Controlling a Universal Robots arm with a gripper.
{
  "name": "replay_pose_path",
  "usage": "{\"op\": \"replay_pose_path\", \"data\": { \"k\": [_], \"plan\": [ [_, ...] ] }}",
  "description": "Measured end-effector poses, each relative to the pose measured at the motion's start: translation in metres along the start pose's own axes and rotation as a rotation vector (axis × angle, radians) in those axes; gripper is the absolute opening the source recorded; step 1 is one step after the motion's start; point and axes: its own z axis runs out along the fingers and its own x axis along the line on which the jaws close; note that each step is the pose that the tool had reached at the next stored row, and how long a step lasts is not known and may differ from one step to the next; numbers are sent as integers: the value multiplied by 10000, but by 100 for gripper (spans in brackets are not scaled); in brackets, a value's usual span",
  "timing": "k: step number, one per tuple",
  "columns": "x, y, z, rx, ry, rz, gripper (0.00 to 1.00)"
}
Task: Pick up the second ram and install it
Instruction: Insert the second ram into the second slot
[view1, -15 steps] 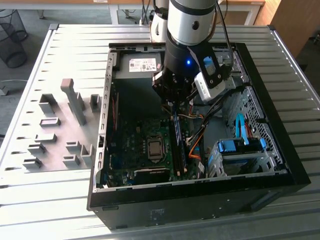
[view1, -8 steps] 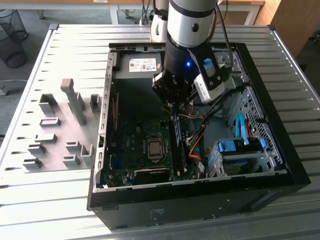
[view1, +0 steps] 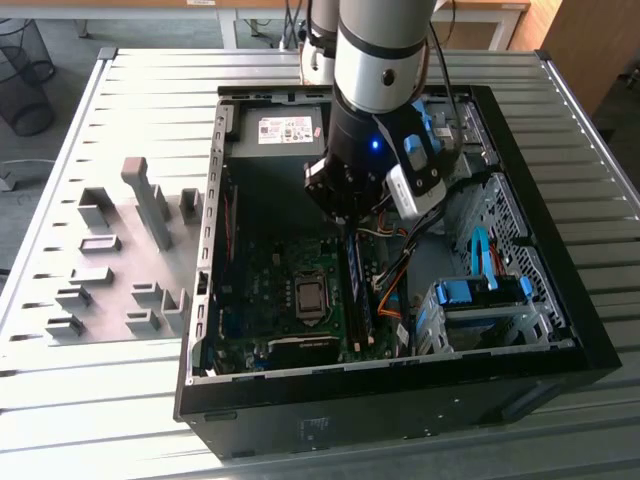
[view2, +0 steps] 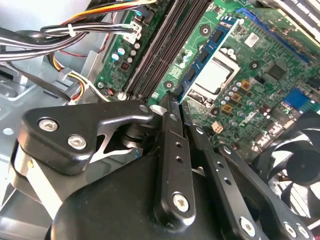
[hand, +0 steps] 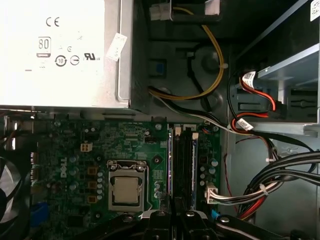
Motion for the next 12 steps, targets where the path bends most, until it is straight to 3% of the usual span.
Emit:
{"op": "replay_pose_path", "data": {
  "k": [12],
  "plan": [
    [-24,0,75,1,-3,1,14]
  ]
}}
